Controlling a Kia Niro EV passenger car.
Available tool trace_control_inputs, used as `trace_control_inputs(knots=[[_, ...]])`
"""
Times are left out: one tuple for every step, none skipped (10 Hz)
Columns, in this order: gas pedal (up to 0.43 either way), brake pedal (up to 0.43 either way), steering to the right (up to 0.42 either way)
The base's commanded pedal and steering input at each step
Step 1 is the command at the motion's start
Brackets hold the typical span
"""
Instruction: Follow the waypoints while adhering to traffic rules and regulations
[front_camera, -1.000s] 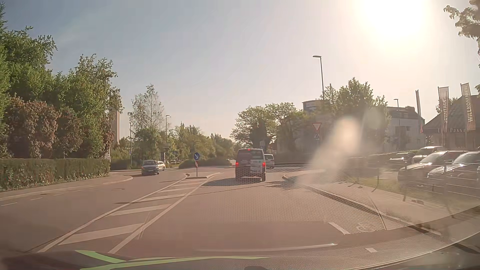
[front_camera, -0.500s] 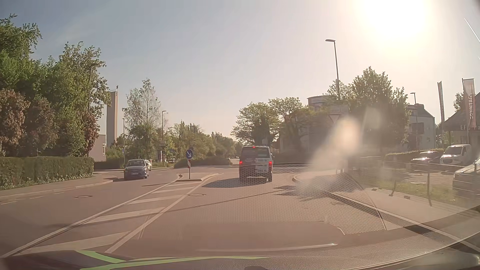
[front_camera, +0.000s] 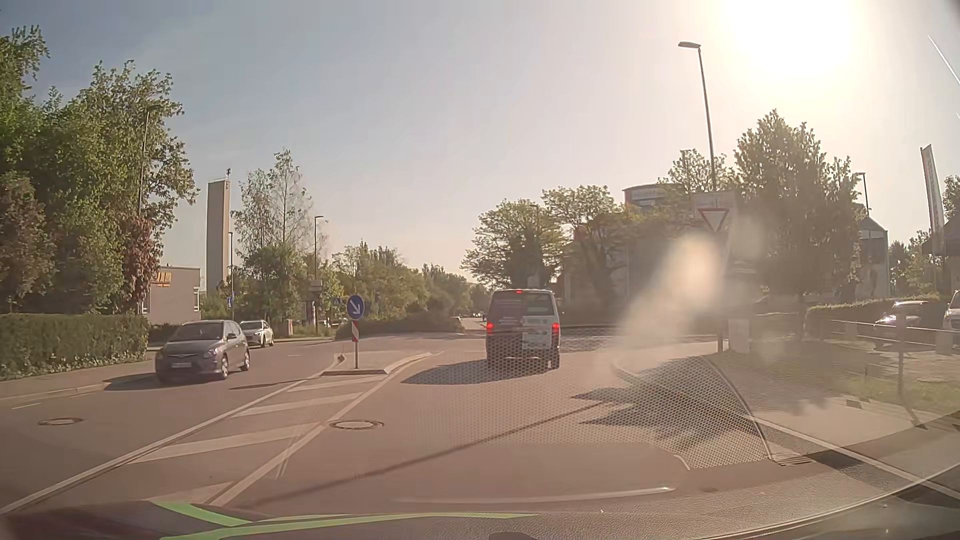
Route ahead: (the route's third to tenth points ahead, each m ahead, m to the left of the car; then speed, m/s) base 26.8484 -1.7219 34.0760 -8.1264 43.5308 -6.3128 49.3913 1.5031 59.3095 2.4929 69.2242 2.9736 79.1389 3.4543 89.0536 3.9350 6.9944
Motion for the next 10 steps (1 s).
trace_control_inputs(knots=[[0.000,0.000,0.004],[0.000,0.006,0.006],[0.000,0.000,0.008],[0.000,0.006,0.008],[0.000,0.012,0.009],[0.000,0.018,0.009],[0.000,0.024,0.011],[0.000,0.055,0.013],[0.000,0.085,0.014],[0.000,0.091,0.015]])
